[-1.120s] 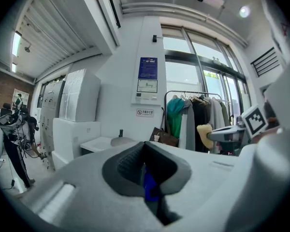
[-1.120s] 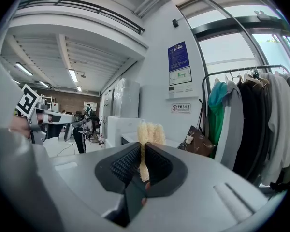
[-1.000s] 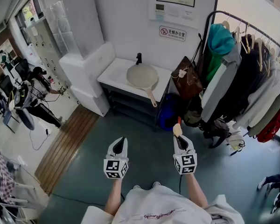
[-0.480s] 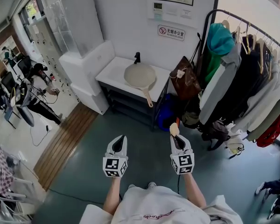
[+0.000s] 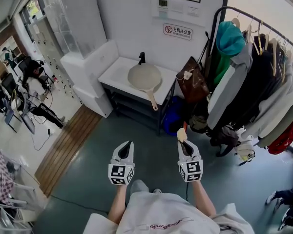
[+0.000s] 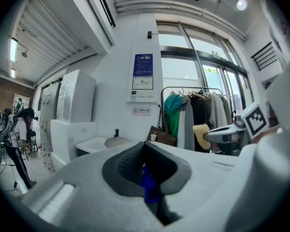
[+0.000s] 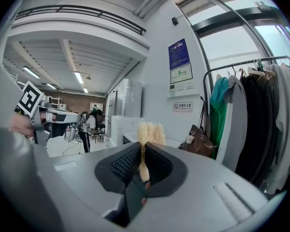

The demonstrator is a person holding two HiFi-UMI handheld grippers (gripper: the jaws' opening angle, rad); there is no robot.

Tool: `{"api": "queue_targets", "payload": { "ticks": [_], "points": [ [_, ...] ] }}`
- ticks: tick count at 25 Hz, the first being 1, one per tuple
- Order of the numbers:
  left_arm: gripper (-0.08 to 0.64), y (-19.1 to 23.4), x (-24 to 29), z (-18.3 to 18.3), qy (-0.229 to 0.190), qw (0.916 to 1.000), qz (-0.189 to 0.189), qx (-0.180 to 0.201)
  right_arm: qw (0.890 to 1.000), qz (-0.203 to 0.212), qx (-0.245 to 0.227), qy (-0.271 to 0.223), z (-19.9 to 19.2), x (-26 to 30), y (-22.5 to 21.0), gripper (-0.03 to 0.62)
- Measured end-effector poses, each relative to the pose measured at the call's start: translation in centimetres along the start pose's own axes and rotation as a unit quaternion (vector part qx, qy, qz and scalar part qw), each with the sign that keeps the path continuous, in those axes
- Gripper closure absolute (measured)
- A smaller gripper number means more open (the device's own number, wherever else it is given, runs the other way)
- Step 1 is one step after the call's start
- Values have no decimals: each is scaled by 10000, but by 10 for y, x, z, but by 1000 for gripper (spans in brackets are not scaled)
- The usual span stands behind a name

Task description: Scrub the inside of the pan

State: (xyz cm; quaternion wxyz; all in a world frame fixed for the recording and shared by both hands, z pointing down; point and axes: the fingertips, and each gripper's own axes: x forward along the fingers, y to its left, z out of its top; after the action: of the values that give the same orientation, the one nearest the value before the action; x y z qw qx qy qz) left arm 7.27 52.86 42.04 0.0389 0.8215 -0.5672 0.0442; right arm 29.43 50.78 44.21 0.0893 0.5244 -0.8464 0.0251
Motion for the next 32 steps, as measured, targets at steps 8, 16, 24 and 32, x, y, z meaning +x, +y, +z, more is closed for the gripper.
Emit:
{"api": "queue_targets", "payload": {
  "ticks": [8, 16, 24, 32],
  "points": [
    [560, 3, 9, -7, 45, 10000, 26, -11, 10000, 49, -10, 19, -5, 10, -3, 560],
    [560, 15, 38, -15, 55, 9999, -102, -69, 9999, -37, -64, 137, -13, 33, -12, 560],
    [560, 58, 93, -16, 27, 9998, -138, -113, 9998, -84, -109, 128, -3, 97, -20, 560],
    [560, 116, 159, 6, -45, 9995, -259, -155, 9995, -177, -214, 121, 27, 180, -27, 560]
  ]
}}
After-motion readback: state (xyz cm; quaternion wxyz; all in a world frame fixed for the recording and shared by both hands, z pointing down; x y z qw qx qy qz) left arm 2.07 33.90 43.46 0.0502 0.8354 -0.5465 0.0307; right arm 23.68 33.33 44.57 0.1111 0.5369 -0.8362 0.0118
